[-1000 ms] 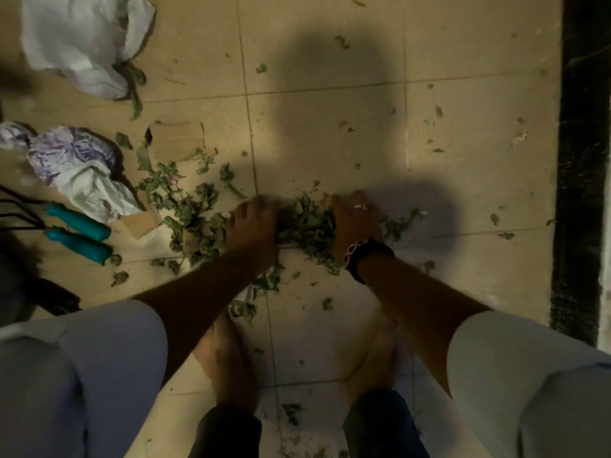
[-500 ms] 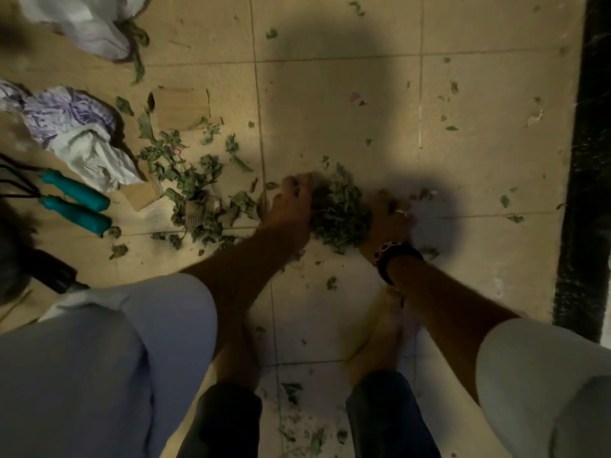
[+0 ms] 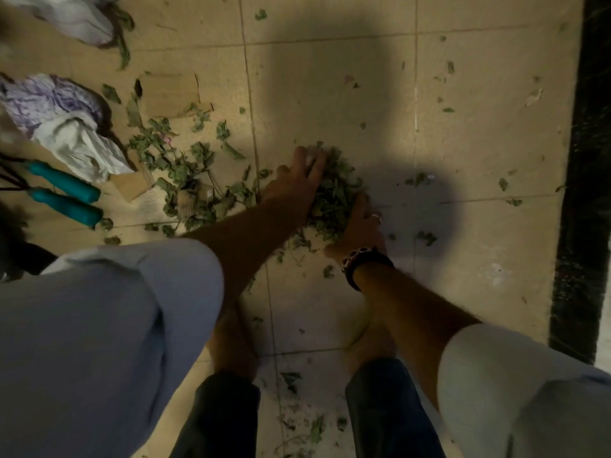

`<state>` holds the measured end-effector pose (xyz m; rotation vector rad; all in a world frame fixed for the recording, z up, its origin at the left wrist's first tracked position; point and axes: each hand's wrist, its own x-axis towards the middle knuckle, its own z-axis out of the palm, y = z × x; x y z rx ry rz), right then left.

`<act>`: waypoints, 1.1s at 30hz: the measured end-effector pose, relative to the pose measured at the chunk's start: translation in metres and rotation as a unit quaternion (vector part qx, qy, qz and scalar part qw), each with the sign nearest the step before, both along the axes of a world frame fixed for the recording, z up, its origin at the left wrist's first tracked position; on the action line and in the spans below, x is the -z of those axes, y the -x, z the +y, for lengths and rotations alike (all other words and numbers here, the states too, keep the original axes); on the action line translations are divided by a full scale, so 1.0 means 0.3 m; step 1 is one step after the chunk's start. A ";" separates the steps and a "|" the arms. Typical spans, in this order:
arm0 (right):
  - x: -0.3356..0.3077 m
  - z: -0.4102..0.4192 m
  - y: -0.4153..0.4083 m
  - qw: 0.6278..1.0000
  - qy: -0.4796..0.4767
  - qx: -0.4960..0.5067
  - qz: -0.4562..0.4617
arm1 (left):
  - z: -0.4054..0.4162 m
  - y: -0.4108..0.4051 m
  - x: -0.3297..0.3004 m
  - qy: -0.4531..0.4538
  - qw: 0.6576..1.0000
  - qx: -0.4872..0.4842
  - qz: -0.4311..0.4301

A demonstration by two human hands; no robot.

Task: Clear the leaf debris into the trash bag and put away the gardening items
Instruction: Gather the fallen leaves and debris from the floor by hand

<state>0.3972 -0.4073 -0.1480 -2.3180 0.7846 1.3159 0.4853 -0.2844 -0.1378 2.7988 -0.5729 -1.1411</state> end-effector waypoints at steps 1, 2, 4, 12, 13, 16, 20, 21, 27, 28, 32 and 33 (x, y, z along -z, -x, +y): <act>0.007 0.024 -0.015 1.000 -0.004 0.015 -0.013 | -0.029 -0.011 0.006 -0.004 1.000 0.022 0.007; 0.015 0.044 -0.031 0.999 -0.004 0.031 -0.031 | -0.054 -0.018 0.011 -0.004 0.999 0.042 0.011; 0.016 0.061 -0.066 0.998 0.018 -0.003 -0.062 | -0.087 -0.013 0.021 0.012 0.997 0.069 0.025; -0.015 0.015 -0.089 0.972 -0.080 0.107 -0.192 | -0.036 0.095 0.006 0.144 0.979 -0.122 0.081; -0.046 0.006 -0.087 0.966 -0.094 0.131 -0.203 | -0.033 0.103 -0.025 0.158 0.975 -0.136 0.076; -0.175 -0.020 -0.102 0.951 -0.142 0.170 -0.217 | -0.039 0.103 -0.157 0.179 0.965 -0.180 0.059; -0.466 -0.052 -0.169 0.926 -0.208 0.218 -0.228 | -0.047 0.040 -0.451 0.239 0.946 -0.214 0.046; -0.556 -0.060 -0.188 0.920 -0.221 0.227 -0.230 | -0.048 0.016 -0.544 0.244 0.943 -0.221 0.047; -1.199 -0.085 -0.326 0.898 -0.258 0.229 -0.274 | -0.043 -0.133 -1.194 0.294 0.926 -0.236 0.013; -1.316 -0.086 -0.345 0.897 -0.262 0.222 -0.278 | -0.038 -0.152 -1.311 0.301 0.925 -0.233 0.009; -1.750 -0.081 -0.396 0.891 -0.272 0.205 -0.300 | -0.012 -0.210 -1.755 0.311 0.926 -0.214 -0.008; -1.864 -0.075 -0.403 0.887 -0.276 0.203 -0.311 | -0.006 -0.221 -1.873 0.316 0.926 -0.208 -0.014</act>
